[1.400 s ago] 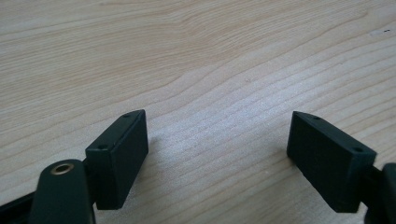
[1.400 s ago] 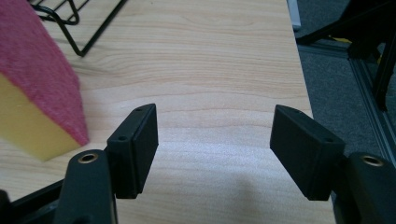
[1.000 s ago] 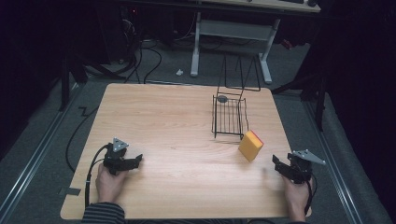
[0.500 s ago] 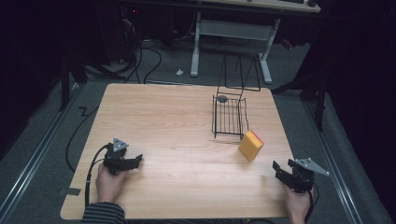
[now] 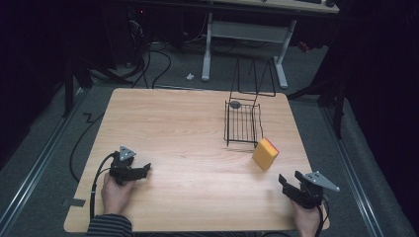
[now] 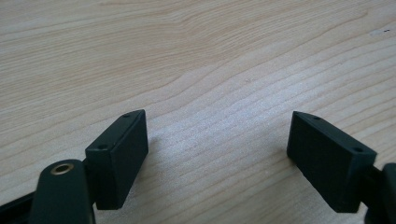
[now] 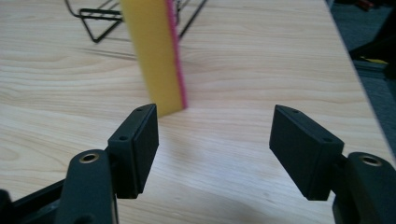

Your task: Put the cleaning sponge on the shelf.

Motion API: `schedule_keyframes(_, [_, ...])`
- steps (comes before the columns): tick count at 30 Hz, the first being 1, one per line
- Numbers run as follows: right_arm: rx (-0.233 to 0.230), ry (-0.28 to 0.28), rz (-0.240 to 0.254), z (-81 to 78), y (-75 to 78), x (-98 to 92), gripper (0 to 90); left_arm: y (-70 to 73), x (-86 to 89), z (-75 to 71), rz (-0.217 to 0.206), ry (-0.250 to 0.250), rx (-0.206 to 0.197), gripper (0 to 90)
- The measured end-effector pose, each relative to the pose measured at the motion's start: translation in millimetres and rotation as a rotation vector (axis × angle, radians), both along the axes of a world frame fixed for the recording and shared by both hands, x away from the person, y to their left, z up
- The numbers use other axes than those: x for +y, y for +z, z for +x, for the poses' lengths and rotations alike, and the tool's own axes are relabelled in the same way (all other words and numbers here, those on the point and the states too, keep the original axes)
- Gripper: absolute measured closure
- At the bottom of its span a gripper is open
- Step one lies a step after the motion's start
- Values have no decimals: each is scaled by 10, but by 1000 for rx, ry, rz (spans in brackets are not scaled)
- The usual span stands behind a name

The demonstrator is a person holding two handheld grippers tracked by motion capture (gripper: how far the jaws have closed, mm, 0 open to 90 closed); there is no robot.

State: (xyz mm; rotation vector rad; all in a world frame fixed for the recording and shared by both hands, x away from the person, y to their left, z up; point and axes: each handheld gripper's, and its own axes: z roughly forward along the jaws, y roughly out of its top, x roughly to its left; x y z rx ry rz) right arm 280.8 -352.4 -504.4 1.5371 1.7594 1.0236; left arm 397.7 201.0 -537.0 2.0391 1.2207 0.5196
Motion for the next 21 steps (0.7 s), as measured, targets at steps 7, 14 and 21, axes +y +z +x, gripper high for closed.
schedule_keyframes(7, [-22, 59, 11, 131, 42, 211, 326, 0, 0, 0, 0, 0, 0, 210])
schedule_keyframes(14, [-48, 75, 2, 246, 133, 295, 326, 0, 0, -1, 0, -1, 0, 210])
schedule_keyframes(21, [-49, 84, -10, 385, 201, 300, 314, 0, 1, -1, 0, -1, 0, 210])
